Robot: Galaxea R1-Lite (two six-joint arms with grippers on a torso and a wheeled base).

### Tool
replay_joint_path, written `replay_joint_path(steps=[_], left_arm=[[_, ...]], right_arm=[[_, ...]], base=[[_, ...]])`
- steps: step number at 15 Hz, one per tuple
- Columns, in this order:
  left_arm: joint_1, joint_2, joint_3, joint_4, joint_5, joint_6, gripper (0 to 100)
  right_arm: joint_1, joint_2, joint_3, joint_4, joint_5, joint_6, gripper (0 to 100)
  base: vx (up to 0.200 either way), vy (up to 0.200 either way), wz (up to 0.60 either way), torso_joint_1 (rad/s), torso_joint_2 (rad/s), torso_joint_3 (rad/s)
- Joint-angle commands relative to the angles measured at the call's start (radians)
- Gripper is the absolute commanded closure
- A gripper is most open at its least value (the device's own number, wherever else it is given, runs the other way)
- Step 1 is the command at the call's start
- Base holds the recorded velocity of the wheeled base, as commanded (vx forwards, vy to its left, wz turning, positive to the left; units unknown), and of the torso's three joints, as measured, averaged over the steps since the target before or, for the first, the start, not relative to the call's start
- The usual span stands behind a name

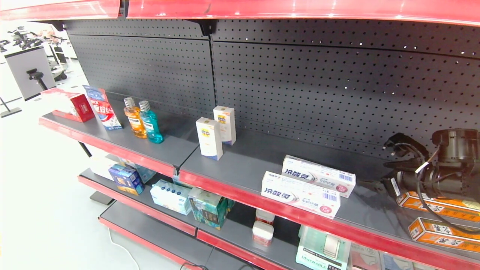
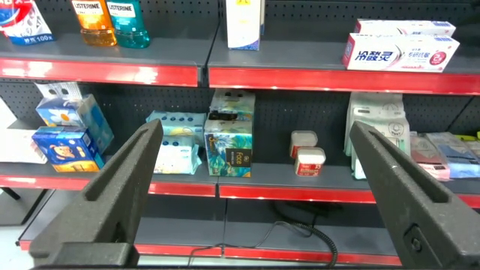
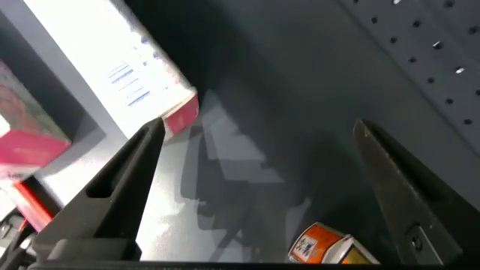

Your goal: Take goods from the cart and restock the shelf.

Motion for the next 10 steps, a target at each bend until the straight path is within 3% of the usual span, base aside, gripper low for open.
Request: replay_joint_path(steps=[1,5,10], left_arm=[[0.0,0.001,0.0,0.0,-0.002,0.001,0],[0.0,0.001,0.0,0.0,0.0,-0.001,0],[0.0,0.001,0.0,0.0,0.0,-0.001,0]], right_arm=[[-0.001,0.001,0.008,0.001,0.001,-0.01,0],[-0.018,-0.034,0.016,0.001,0.001,-0.006,0],[-0.034,-0.177,0.118,0.001,0.001,0.022,0]], base=[[0.0,0.0,0.0,0.0,0.0,0.0],[0.0,0.0,0.0,0.0,0.0,0.0],[0.0,0.0,0.0,0.0,0.0,0.0]])
